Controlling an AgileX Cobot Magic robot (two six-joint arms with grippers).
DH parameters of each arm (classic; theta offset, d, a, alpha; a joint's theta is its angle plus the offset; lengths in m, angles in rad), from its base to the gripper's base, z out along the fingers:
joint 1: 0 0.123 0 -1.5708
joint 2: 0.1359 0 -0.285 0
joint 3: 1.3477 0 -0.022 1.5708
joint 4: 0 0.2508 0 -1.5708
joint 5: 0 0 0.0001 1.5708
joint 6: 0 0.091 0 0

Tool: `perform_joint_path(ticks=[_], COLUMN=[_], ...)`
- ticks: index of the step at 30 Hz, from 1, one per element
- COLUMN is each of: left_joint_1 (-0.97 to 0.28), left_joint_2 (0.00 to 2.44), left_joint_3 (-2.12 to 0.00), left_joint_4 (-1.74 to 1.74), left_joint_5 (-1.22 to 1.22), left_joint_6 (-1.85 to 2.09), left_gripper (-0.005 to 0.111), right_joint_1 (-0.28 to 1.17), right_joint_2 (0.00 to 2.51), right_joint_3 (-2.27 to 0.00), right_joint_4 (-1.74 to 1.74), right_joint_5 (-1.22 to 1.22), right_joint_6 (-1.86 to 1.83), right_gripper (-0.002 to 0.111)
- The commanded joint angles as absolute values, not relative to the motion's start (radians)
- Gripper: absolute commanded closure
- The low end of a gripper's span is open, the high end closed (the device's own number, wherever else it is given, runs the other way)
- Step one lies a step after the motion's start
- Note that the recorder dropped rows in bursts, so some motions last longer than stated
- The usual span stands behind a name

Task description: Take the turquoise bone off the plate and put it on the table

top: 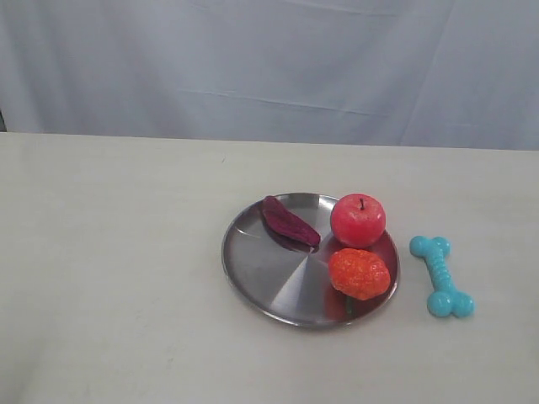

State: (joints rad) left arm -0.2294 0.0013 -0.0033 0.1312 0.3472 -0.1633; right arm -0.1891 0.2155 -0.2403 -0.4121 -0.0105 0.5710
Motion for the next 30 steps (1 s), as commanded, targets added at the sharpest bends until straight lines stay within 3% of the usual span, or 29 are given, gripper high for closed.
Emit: perform_joint_path(ticks=[1, 7, 19, 30], left_joint_1=[-0.232, -0.232, -0.232, -0.232], left_joint_2=[0.000, 0.000, 0.000, 0.000], left_joint_3=[0.000, 0.000, 0.000, 0.000], left_joint_4=[0.132, 0.132, 0.132, 0.132], left_joint_5=[0.346, 0.346, 0.346, 0.346], left_joint_6=[-0.163, -0.163, -0.165, -0.165], left_gripper=[0.107, 0.107, 0.107, 0.107], right_joint_1=[-0.195, -0.195, -0.195, -0.195], right_joint_2=[0.139, 0.063, 0.012, 0.000], right_joint_3=[-0.182, -0.068, -0.031, 0.000], right_joint_4=[-0.257, -0.086, -0.080, -0.075], right_joint_5=[-0.009, -0.007, 0.214, 0.271], right_joint_6=[0.329, 0.038, 0.023, 0.027], right_gripper=[0.109, 0.109, 0.109, 0.109])
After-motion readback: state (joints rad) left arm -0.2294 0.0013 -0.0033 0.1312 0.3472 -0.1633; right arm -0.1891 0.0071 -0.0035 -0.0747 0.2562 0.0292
